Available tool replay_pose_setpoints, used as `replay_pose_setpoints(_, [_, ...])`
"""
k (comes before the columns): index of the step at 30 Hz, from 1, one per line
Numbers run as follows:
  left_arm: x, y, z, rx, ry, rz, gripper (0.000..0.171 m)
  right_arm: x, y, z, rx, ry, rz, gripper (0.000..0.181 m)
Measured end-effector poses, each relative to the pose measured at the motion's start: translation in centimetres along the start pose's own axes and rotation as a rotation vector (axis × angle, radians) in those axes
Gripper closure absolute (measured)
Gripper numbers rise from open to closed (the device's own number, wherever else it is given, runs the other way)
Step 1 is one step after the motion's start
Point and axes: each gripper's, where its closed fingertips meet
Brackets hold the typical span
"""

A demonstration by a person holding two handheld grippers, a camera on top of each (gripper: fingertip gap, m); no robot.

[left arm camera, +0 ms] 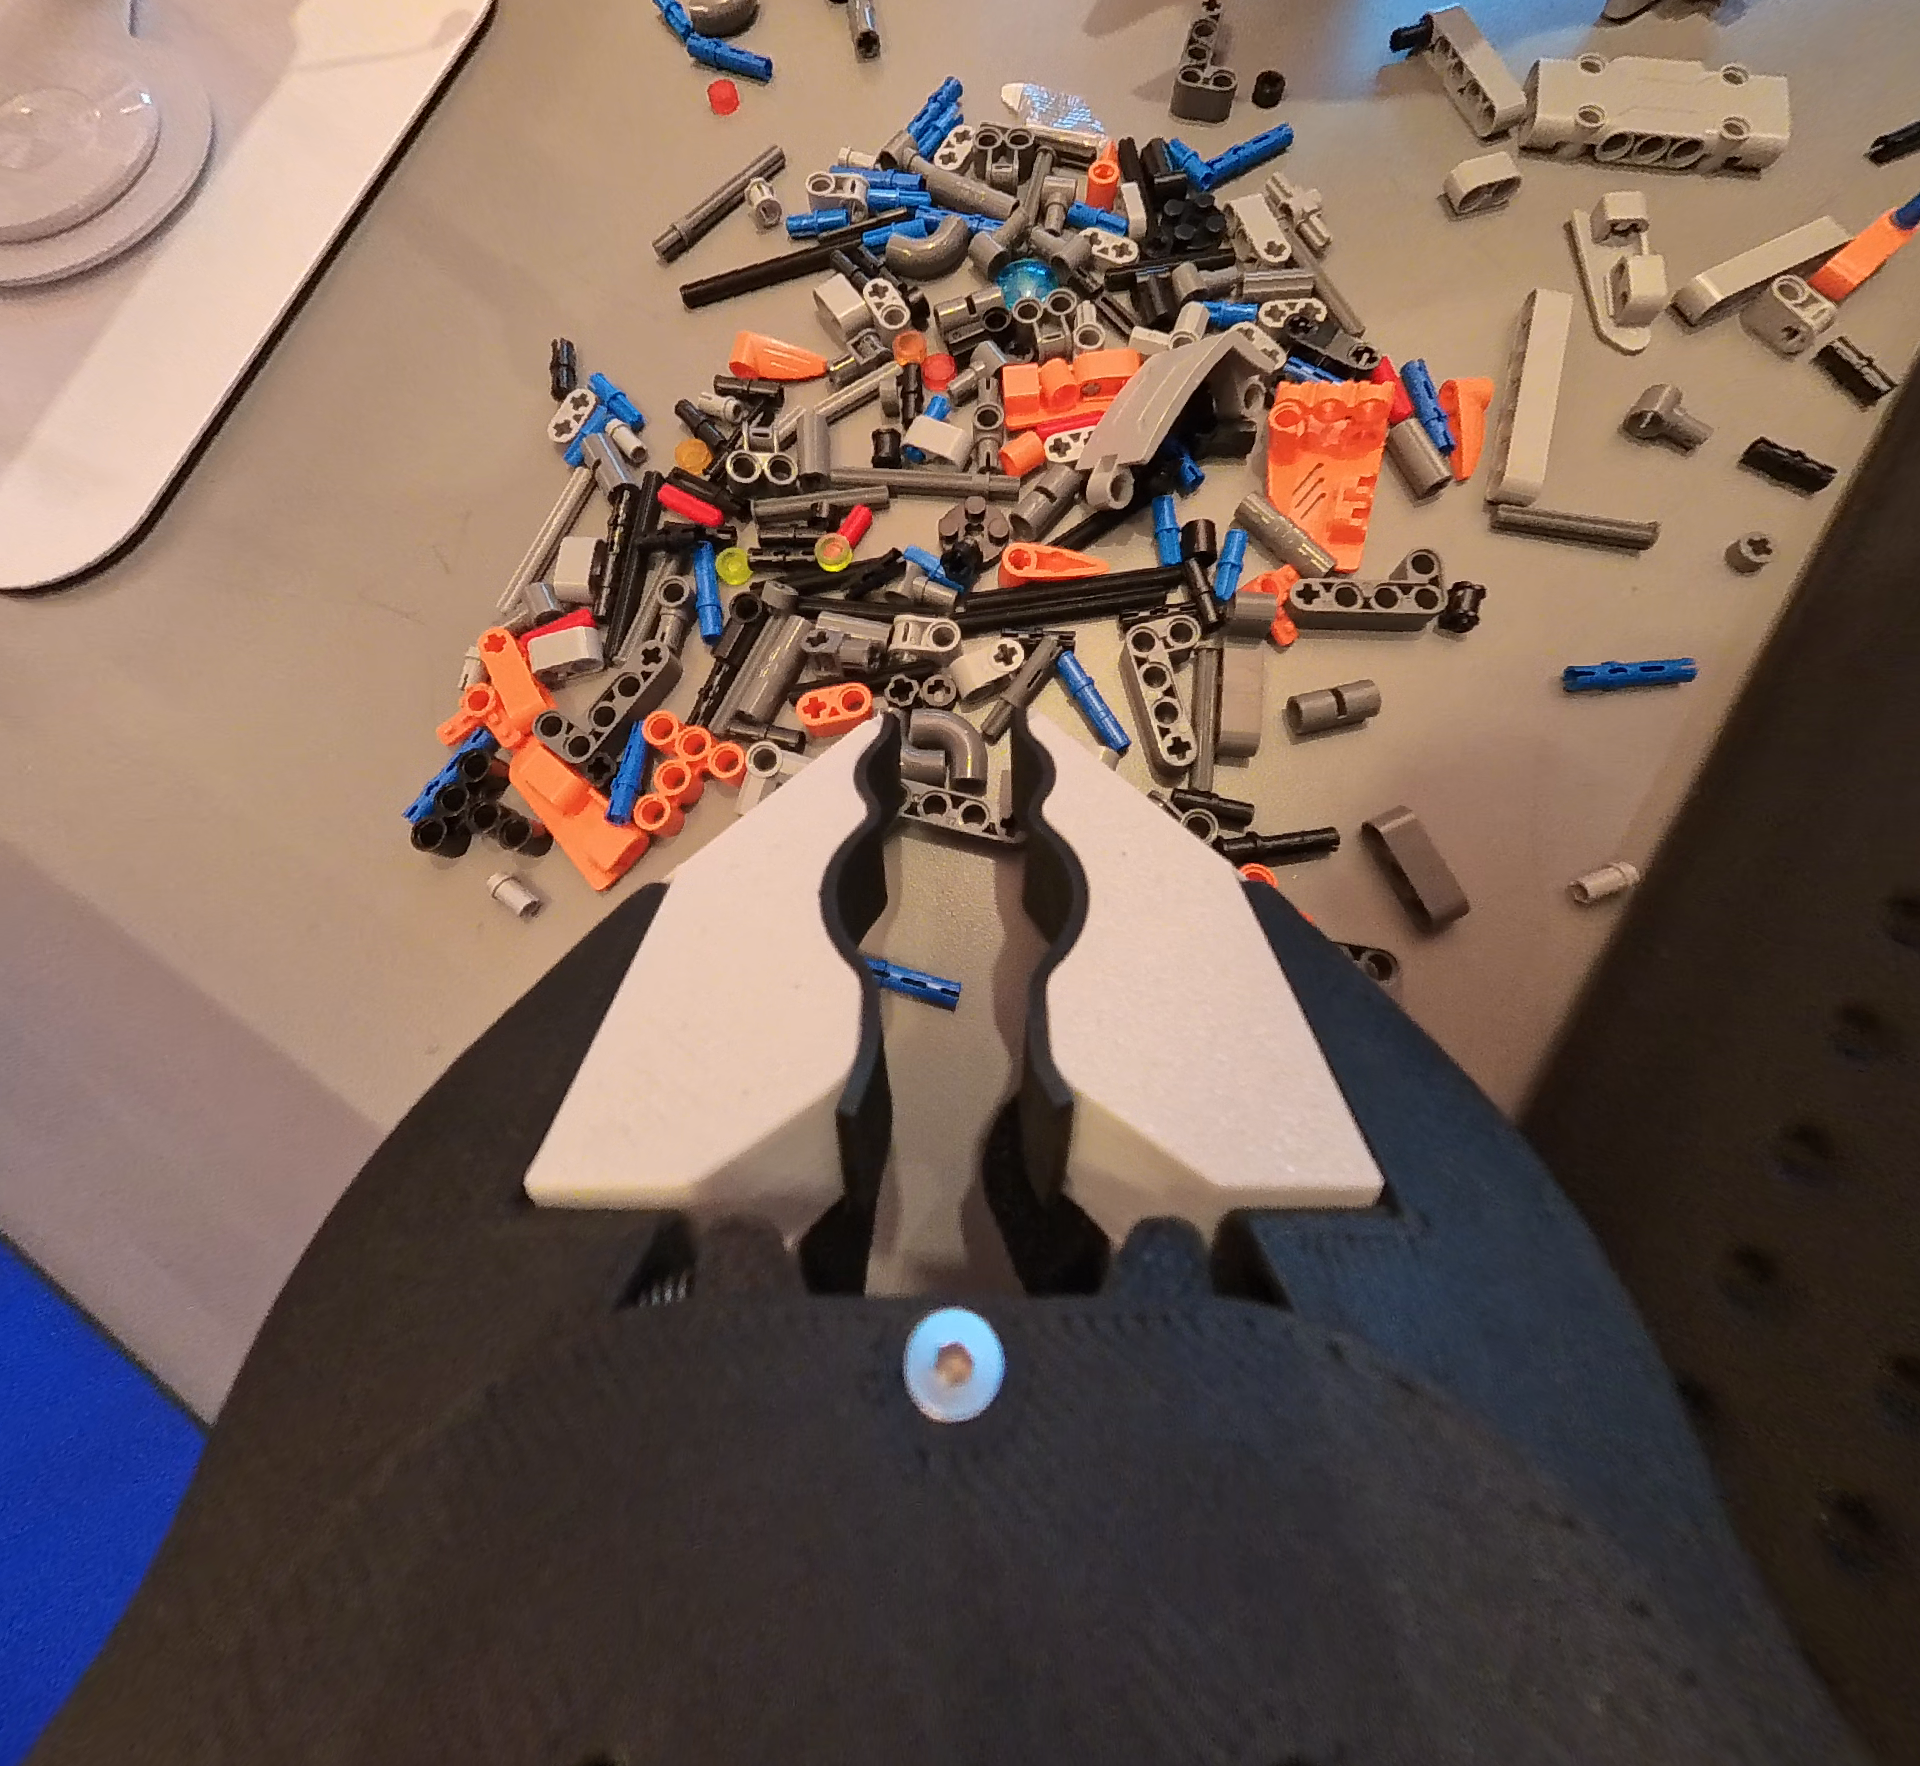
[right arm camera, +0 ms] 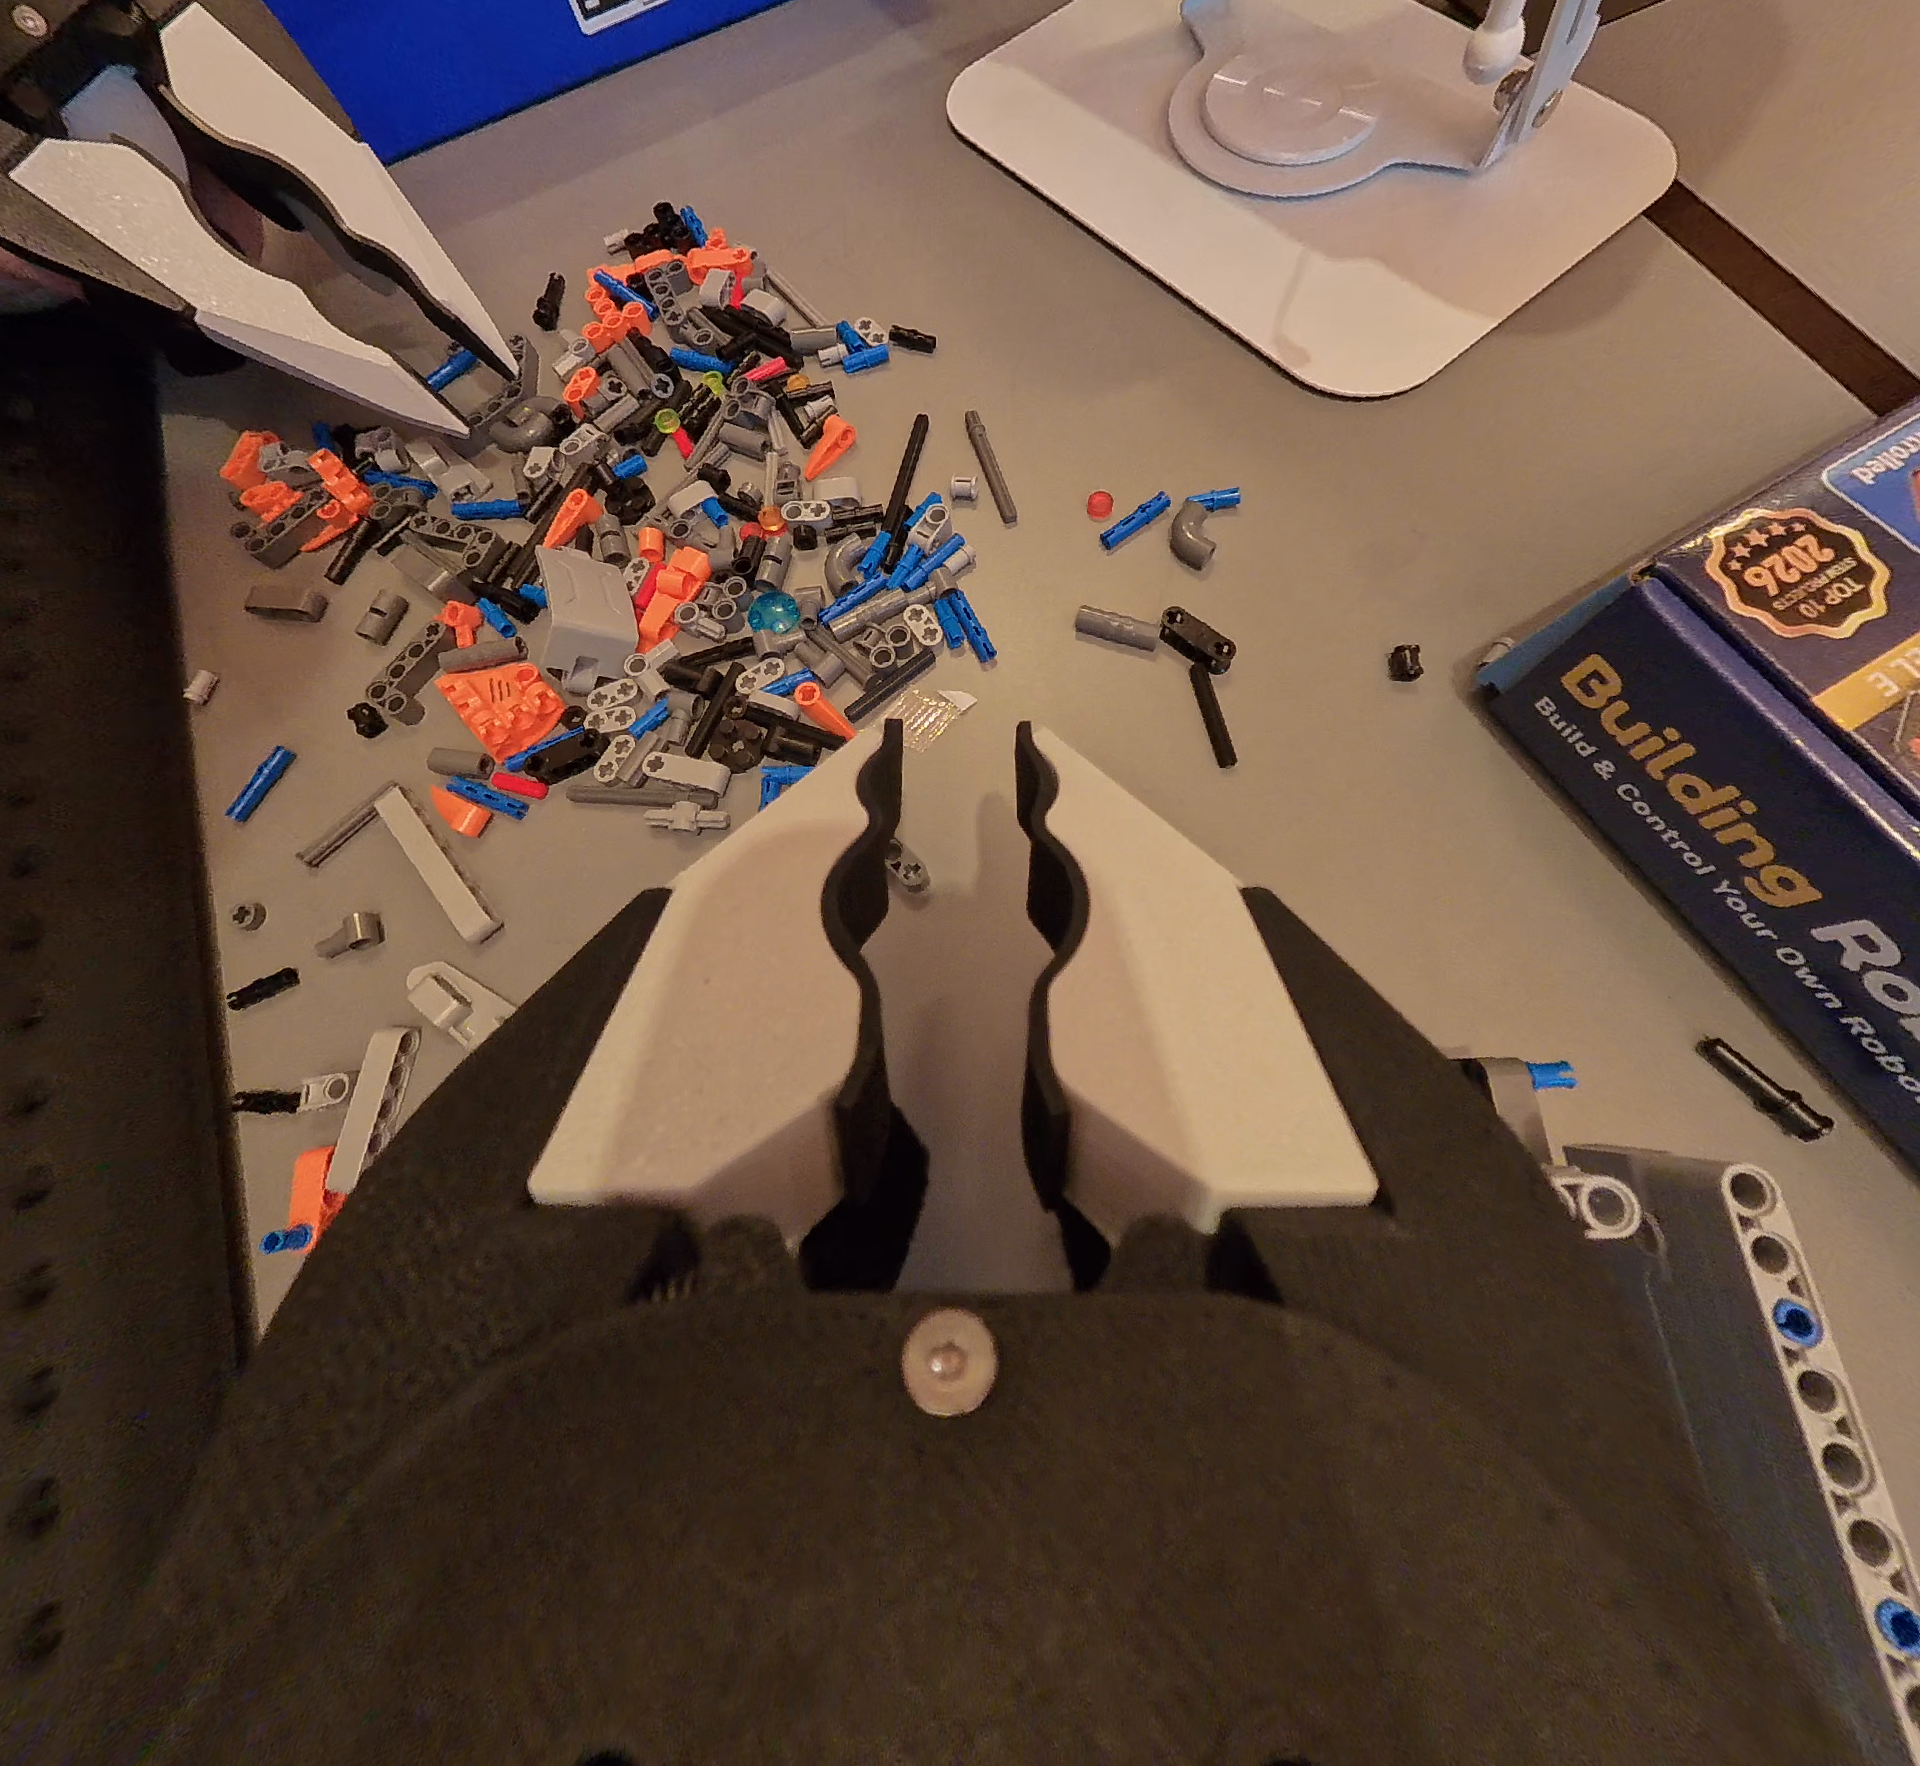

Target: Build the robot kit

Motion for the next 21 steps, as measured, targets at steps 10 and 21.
replay_pose_setpoints(10, [-0.14,-0.17,0.10,-0.004,0.008,0.007,0.153,0.00,-0.01,0.12,0.004,0.006,0.002,0.162])
replay_pose_setpoints(21, [-0.67,-0.96,0.47,-0.031,0.044,0.032,0.149,0.19,-0.32,0.18,-0.002,0.002,0.009,0.162])
Point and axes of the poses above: each gripper's, where its closed fingertips meet, x back along the fingers, z out of its underside, y = z × x across the jaws, and after that the axes turned 5 degrees about -x, right-handed
